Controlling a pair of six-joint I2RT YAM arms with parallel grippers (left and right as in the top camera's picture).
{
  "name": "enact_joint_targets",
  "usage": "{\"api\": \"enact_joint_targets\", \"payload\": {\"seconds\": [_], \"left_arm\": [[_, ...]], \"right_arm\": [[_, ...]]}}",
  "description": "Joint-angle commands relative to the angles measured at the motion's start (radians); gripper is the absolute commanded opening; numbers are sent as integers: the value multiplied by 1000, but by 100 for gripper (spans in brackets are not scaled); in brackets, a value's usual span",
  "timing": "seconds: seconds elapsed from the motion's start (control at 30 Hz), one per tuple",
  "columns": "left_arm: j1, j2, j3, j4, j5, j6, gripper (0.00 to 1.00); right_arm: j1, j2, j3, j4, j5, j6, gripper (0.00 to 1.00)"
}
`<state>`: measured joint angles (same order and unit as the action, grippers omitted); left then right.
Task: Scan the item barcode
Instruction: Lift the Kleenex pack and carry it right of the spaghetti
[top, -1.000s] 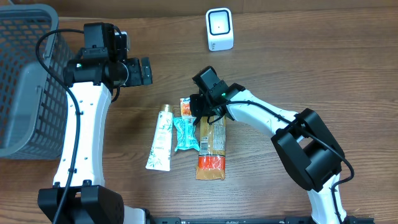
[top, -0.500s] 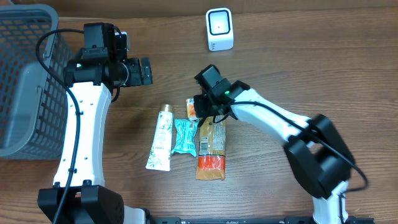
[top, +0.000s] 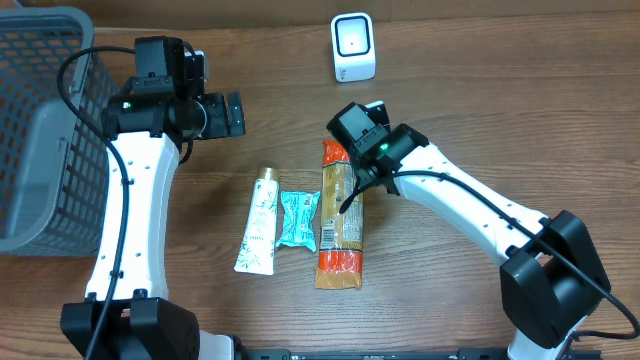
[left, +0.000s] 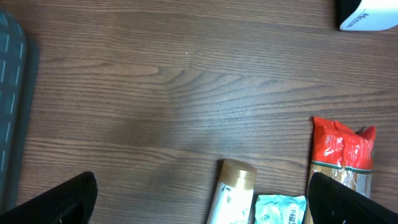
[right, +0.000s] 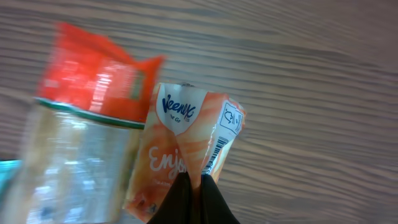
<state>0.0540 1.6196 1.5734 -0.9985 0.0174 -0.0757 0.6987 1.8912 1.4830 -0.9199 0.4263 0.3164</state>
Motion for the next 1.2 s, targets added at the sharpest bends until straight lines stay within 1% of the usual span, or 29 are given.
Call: {"api": "enact_joint_targets", "payload": {"seconds": [0.0, 0.1, 0.4, 0.63, 0.9, 1.07, 1.17], "left_arm": [[-2, -5, 11, 4, -6, -14, 100], [-2, -5, 11, 4, -6, -14, 100], [-2, -5, 11, 4, -6, -14, 100], [-2, -5, 11, 4, -6, -14, 100], [-2, -5, 11, 4, -6, -14, 100], [-2, -5, 11, 4, -6, -14, 100], [-2, -5, 11, 4, -6, -14, 100]], "right_arm": [[-6, 3, -47, 10, 121, -7, 4], [-6, 5, -110, 56, 211, -6, 4], [-6, 8, -224, 147, 348, -7, 4], [-6, 12, -227, 152, 314, -11, 4], [-6, 55, -227, 150, 312, -11, 4], [-6, 56, -227, 158, 230, -10, 4], [-6, 56, -227, 157, 219, -11, 4]]}}
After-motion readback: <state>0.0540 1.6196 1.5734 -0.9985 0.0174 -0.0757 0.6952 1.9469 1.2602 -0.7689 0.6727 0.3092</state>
